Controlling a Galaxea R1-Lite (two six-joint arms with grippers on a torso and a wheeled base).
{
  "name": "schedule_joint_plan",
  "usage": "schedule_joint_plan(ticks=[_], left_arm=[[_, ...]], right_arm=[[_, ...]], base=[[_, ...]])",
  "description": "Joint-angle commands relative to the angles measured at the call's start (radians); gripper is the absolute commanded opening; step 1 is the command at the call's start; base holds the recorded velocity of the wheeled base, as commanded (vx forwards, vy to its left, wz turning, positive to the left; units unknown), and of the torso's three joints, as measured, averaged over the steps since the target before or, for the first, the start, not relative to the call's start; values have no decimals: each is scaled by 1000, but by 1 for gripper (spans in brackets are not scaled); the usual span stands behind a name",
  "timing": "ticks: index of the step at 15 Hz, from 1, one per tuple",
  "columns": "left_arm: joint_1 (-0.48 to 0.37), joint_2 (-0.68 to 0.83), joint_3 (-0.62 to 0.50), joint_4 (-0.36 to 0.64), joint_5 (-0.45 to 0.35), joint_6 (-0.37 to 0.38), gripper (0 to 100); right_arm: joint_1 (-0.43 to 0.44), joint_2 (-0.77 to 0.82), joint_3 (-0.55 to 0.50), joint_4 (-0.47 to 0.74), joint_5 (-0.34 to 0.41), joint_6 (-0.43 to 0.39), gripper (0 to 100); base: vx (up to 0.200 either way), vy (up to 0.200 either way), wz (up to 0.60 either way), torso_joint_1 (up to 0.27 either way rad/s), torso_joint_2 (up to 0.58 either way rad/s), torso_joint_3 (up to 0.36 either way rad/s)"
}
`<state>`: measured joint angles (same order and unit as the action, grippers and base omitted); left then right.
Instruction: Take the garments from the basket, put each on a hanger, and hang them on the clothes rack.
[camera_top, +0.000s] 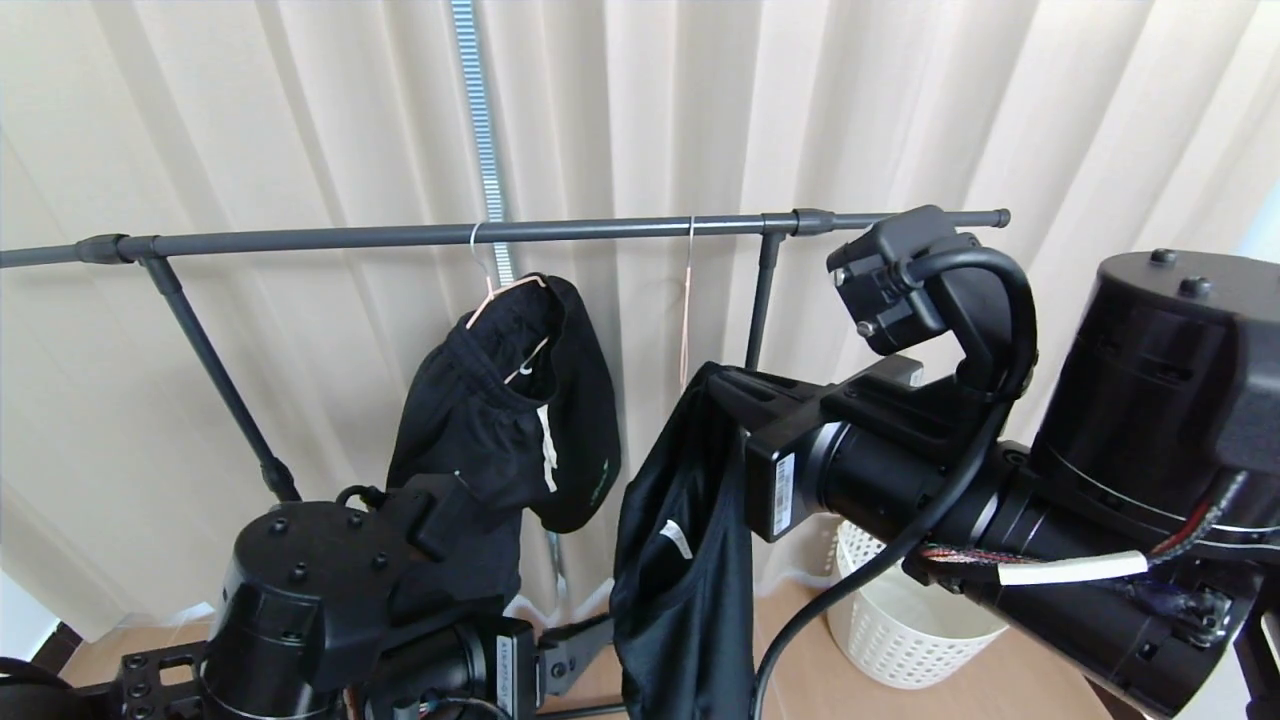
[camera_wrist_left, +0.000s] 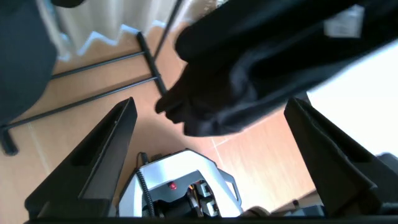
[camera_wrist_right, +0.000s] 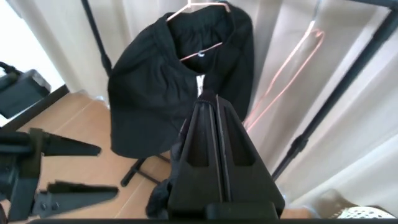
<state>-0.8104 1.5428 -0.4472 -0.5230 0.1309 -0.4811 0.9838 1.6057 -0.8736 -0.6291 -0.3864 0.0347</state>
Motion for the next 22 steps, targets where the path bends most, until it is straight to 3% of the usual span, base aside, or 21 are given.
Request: schedule_joint_plan(ticks=[1, 7, 9, 14, 17, 19, 22], left_arm=[[-32, 13, 12, -9, 3, 1, 100], [-61, 86, -24, -23, 67, 1, 100], [-49, 129, -24, -97, 105, -2, 100], [-24, 112, 16, -226, 104, -8, 100], [-7, 160, 13, -224, 107, -5, 100], [-29, 263, 15, -226, 138, -2, 100], [-59, 269, 38, -224, 138, 21, 100]], right_arm=[[18, 10, 5, -4, -3, -1, 0], [76, 34, 4, -35, -45, 5, 0], [91, 33, 8, -34, -65, 7, 0], [102, 29, 21, -35, -68, 5, 0], [115, 26, 21, -57, -74, 4, 0], [118, 33, 19, -76, -100, 4, 0], [118, 37, 7, -76, -111, 4, 0]], base=[[0, 0, 0, 0, 0, 0], [0, 0, 0, 0, 0, 0], [0, 0, 0, 0, 0, 0], [0, 0, 0, 0, 0, 0], [0, 0, 0, 0, 0, 0], [0, 0, 0, 0, 0, 0], [0, 0, 0, 0, 0, 0]])
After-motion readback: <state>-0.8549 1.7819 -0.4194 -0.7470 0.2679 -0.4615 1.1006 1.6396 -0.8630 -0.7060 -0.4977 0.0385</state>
